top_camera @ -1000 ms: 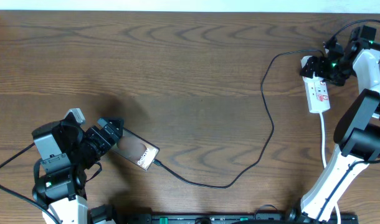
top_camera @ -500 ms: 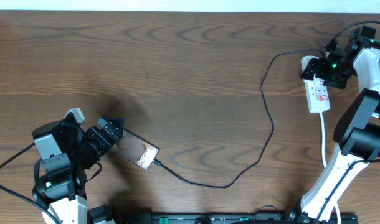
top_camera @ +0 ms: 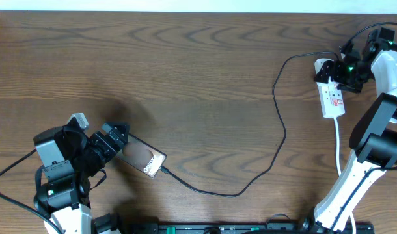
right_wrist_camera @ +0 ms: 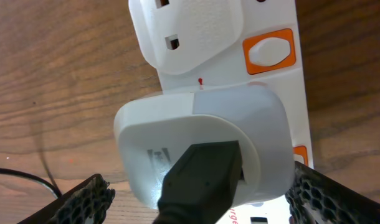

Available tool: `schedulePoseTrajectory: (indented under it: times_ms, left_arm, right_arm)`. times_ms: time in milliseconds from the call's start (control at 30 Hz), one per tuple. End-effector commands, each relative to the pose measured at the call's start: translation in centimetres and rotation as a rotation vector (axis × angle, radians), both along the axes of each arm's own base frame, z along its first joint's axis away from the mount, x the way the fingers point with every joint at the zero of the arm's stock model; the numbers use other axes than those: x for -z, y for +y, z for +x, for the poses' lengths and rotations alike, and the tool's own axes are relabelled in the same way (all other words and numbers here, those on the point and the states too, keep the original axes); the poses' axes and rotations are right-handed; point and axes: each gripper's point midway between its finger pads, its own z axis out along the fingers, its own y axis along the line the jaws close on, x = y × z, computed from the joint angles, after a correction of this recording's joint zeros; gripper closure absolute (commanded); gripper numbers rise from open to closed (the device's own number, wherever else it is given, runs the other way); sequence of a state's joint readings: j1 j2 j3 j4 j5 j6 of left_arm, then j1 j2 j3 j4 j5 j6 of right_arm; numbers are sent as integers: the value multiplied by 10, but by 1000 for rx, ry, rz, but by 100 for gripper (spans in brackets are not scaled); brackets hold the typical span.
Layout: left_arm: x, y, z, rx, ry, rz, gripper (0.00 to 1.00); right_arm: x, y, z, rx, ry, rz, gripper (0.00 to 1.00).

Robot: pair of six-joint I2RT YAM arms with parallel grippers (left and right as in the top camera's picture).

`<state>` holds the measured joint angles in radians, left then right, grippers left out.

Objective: Plug charger to phone and switch on socket

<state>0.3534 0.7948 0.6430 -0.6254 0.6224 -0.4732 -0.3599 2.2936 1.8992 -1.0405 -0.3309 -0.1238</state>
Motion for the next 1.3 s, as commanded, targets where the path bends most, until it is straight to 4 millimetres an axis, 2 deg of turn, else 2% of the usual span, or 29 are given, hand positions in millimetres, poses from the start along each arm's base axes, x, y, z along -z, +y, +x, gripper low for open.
schedulePoseTrajectory:
  times_ms: [0,333,467,600,700,900,933,967,1000,1100,1200,1267]
  left_arm:
    - [-6,2,1,-2,-17,16,9]
    - [-6,2,1,-2,-16,16,9]
    - [-5,2,1,-2,-13,16,9]
    - [-4,2,0,-2,-8,14,9]
    - [-3,1,-1,-1,-2,11,9]
    - [-2,1,-3,-2,9,7,9]
    - [-2,1,-3,-2,9,7,9]
    - [-2,1,-3,-1,8,7,9]
    - [-2,1,-3,-1,8,7,9]
    - [-2,1,-3,-2,9,7,9]
    - [-2,1,-3,-1,8,7,9]
    - [-2,1,-3,-2,9,7,9]
  right_arm:
    - [4,37,6,-51,-24,174,12]
    - [2,43,6,-56,-28,203,11]
    - [3,41,6,-53,-27,197,15]
    - [-9,26,6,-30,-36,171,19]
    - [-22,-4,3,63,-12,53,19]
    - [-91,-44,-16,190,-14,-98,15]
    - [-104,-47,-21,230,-17,-114,13]
    - [-117,-49,-26,267,-22,-132,1]
    - [-131,-51,-32,305,-26,-149,1]
    - [-174,-44,-56,390,-49,-174,1]
    - [-217,-27,-85,468,-80,-159,1]
    - [-238,-15,-106,514,-88,-143,1]
